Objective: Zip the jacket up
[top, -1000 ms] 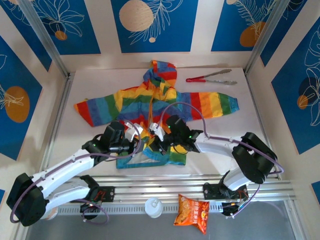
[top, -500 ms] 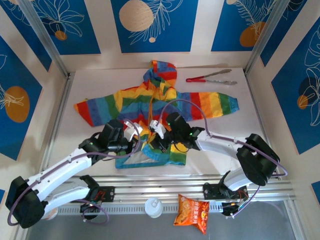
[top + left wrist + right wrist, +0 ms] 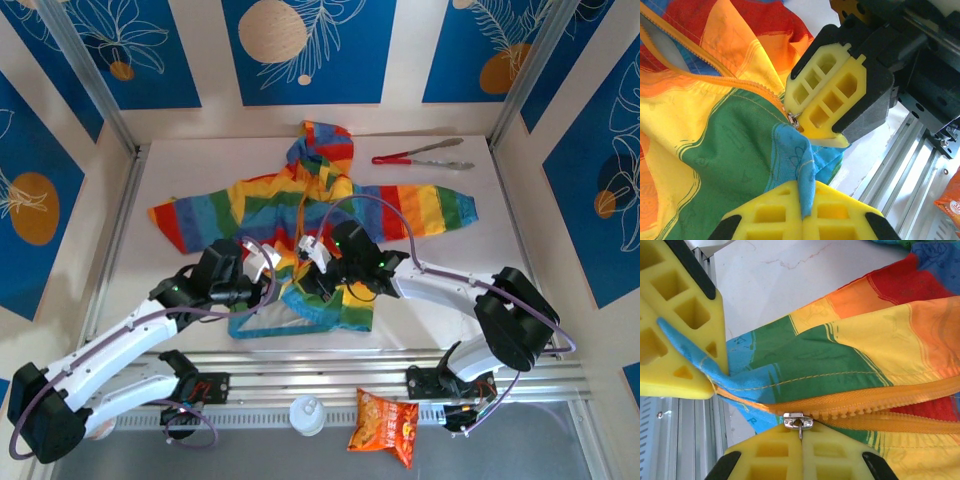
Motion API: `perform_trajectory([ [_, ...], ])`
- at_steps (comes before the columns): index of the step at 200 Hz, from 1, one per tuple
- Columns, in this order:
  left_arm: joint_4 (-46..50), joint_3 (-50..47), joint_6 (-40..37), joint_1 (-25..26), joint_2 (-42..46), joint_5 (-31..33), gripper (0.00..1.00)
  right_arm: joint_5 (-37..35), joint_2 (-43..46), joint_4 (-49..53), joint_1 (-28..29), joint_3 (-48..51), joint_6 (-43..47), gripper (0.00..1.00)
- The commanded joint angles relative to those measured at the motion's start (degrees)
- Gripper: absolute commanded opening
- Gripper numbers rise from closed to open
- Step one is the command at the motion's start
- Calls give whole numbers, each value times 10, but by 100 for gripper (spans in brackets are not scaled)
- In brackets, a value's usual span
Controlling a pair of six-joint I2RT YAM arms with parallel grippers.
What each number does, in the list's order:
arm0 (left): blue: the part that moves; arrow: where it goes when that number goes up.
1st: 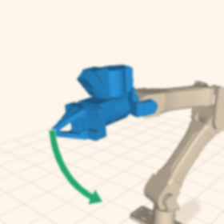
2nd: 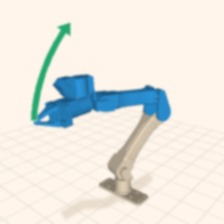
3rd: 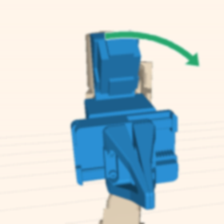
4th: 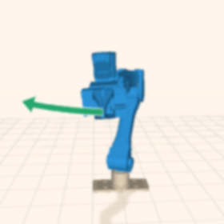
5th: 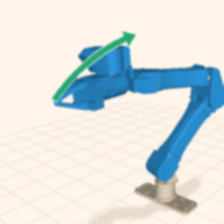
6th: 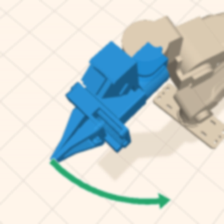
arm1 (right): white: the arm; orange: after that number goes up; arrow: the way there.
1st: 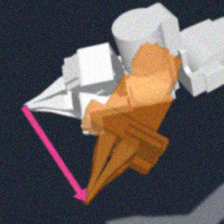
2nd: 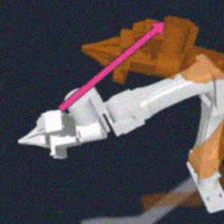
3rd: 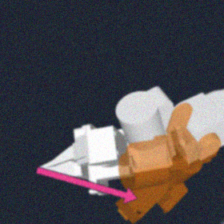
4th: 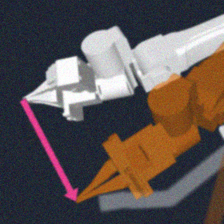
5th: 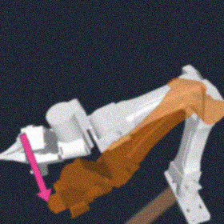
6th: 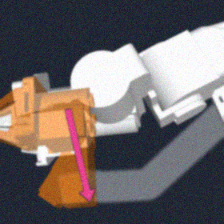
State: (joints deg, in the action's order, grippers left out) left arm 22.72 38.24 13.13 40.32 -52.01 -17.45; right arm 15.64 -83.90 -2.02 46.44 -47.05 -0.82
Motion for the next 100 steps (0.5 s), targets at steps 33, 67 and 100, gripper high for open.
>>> perform_trajectory([
  [33, 78, 30, 9, 3, 21, 5, 0, -21, -19, 11, -20, -32, -20, 0],
  [67, 103, 46, 10, 3, 21, 23, 0, -18, -28, 18, -27, -45, -24, 0],
  [100, 113, 50, 18, 3, 22, 29, 0, -19, -33, 22, -31, -52, -24, 0],
])
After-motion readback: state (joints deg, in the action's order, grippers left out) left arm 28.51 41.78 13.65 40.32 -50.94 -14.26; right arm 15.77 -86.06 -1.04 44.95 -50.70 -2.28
